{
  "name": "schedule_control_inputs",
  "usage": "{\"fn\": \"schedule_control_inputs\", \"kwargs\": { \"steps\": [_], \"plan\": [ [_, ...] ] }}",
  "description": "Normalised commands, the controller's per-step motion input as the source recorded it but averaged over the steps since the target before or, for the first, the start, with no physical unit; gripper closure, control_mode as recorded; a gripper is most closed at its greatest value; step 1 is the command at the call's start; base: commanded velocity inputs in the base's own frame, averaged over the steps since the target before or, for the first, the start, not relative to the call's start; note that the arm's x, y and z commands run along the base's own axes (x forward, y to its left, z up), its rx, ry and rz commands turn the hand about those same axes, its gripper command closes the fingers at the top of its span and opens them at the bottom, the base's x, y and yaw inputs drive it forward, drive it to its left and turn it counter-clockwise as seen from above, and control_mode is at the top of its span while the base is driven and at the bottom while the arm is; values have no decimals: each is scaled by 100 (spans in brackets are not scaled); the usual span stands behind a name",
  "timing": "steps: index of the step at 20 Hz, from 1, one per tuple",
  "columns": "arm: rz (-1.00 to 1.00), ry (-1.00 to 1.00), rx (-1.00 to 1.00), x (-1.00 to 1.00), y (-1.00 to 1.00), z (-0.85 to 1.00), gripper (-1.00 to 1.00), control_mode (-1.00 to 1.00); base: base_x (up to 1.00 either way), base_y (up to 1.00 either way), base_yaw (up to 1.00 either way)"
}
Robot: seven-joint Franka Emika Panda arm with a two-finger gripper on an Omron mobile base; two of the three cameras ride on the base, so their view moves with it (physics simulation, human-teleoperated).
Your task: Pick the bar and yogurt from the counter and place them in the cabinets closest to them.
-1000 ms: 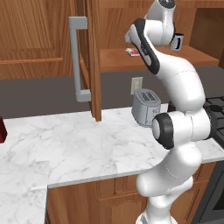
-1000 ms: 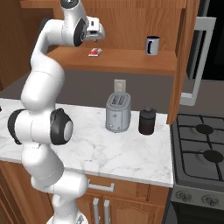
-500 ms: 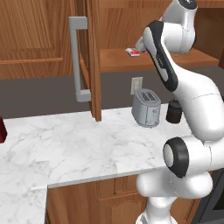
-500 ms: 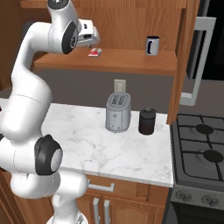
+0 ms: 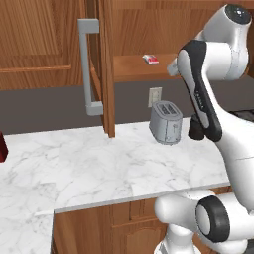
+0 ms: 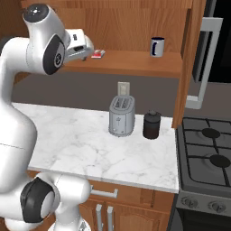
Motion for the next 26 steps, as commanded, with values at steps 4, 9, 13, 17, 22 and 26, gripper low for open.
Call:
{"fn": "schedule_control_inputs", "kwargs": {
  "steps": [4, 9, 13, 17, 22, 26],
  "plan": [
    [-4, 0, -4, -100, -17, -13, -100, -100, 0, 0, 0],
    [-18, 4, 0, -70, -25, -30, -100, -100, 0, 0, 0],
    [-3, 2, 0, -7, -3, -4, -100, -100, 0, 0, 0],
    [0, 0, 0, 0, 0, 0, -100, -100, 0, 0, 0],
    [0, 0, 0, 0, 0, 0, -100, -100, 0, 0, 0],
    [0, 0, 0, 0, 0, 0, -100, 100, -3, 0, 0]
  ]
}}
